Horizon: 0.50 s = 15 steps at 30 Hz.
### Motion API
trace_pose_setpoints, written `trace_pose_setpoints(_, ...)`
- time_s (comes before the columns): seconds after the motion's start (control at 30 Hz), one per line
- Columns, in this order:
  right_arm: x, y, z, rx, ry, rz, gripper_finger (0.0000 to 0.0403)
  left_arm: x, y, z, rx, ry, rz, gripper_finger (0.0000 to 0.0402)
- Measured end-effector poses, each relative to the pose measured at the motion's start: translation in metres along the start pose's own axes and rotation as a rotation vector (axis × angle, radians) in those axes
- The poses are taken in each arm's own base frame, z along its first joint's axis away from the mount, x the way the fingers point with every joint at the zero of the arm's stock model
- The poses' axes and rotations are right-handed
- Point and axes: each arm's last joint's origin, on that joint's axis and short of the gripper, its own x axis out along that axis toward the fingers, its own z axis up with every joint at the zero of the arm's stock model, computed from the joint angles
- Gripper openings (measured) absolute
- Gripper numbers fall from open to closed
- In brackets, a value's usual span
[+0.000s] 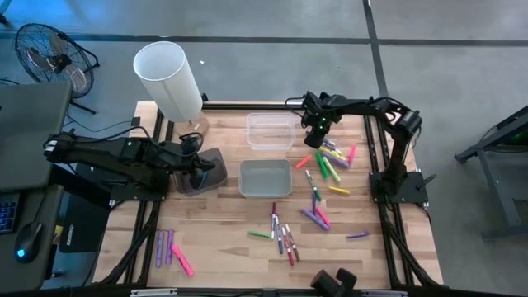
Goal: Pick & Place Markers
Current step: Put the blue marker pen into the transparent bin
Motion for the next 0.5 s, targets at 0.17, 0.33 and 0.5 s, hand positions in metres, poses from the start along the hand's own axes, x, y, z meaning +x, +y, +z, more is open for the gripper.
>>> trace_pose_setpoints(0.17, -0.017, -0.005, -0.004, 0.02, -0.047, -0.015, 0.0027, 0.0, 0.0, 0.0, 0.0, 0.0, 0.0, 0.0001)
trace_pose_setpoints(0.33, -0.04, -0.007, -0.008, 0.042, -0.095, -0.026, 0.0025, 0.0, 0.0, 0.0, 0.0, 0.0, 0.0, 0.0001)
trace_pose_setpoints(0.5, -0.076, -0.002, -0.008, 0.062, -0.225, -0.046, 0.0025, 0.0, 0.0, 0.0, 0.0, -0.001, 0.0, 0.0001)
